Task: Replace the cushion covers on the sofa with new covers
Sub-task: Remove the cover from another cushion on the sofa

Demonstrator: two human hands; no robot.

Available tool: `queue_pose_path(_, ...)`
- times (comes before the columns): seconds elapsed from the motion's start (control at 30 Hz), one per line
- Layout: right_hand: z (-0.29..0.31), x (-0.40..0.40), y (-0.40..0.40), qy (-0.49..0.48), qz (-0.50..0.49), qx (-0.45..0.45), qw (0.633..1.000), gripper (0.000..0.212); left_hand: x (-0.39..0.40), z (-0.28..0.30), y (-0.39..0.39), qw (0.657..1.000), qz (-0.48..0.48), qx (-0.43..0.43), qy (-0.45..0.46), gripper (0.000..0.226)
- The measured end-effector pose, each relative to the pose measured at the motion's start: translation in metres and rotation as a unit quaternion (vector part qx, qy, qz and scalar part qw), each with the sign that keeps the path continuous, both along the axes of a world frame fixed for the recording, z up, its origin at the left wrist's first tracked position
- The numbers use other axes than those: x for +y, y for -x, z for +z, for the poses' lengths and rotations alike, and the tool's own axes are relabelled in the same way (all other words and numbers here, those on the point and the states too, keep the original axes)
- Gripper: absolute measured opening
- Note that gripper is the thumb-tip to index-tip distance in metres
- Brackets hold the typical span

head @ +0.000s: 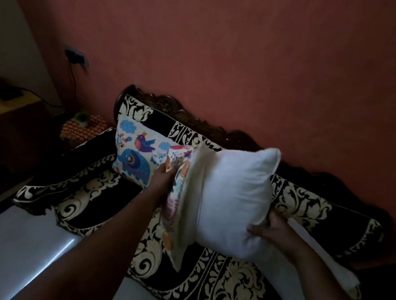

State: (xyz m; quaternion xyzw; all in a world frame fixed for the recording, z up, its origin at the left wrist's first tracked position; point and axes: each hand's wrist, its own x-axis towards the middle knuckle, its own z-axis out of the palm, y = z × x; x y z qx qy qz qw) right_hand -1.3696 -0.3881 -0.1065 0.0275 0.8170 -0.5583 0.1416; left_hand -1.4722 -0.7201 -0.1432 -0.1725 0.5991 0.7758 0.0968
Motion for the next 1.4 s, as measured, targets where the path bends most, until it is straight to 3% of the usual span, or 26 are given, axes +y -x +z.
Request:
queue_pose_path(0.1,0.001,-0.014,0.009,0.000,-0.089,0.055,0.994,0.138,0.012,-0.006,-0.008,0.999,0.019,0.033,0.003,0.038)
queue_pose_path(0.2,0.012,-0.024,0.022,-0.029,-0.190,0.125,0.973,0.132,0.019,-0.007,-0.020,0.998,-0.003,0.064,-0.015,0.027)
queue_pose_path(0.37,0.011,-0.021,0.031,-0.033,-0.225,0.099,0.969,0.076,0.017,-0.009,-0.019,0.996,-0.055,0.063,0.032,0.043)
queue_pose_path(0.47,0.000,-0.023,0.027,-0.043,-0.247,0.128,0.960,0.043,0.013,-0.006,-0.011,0.995,-0.013,0.060,0.084,0.037)
queue_pose_path(0.53,-0.009,-0.027,0.022,-0.064,-0.248,0.151,0.955,0.036,0.007,-0.007,-0.006,0.984,0.054,0.060,0.158,0.027)
queue_pose_path(0.67,-0.024,-0.027,0.014,-0.108,-0.242,0.211,0.941,0.059,-0.018,-0.032,0.005,0.934,0.099,0.032,0.341,0.037)
queue_pose_path(0.77,-0.021,-0.020,0.014,-0.123,-0.247,0.220,0.936,0.035,-0.044,-0.053,0.008,0.890,0.109,-0.009,0.443,0.049)
queue_pose_path(0.87,-0.013,-0.004,0.017,-0.115,-0.263,0.205,0.936,0.038,-0.073,-0.068,0.004,0.886,0.140,-0.093,0.433,0.044)
queue_pose_path(1.0,-0.019,0.013,0.017,-0.089,-0.307,0.178,0.931,0.038,-0.092,-0.082,0.002,0.909,0.203,-0.158,0.328,0.040)
queue_pose_path(1.13,-0.038,0.015,0.014,-0.125,-0.324,0.156,0.925,0.034,-0.077,-0.091,0.001,0.933,0.215,-0.063,0.282,0.052)
queue_pose_path(1.3,-0.074,-0.014,0.017,-0.196,-0.308,0.097,0.926,0.031,-0.041,-0.102,-0.001,0.941,0.079,0.005,0.328,0.073)
queue_pose_path(1.4,-0.100,-0.024,0.032,-0.195,-0.311,0.061,0.928,0.026,-0.021,-0.083,-0.012,0.940,0.040,0.022,0.339,0.050)
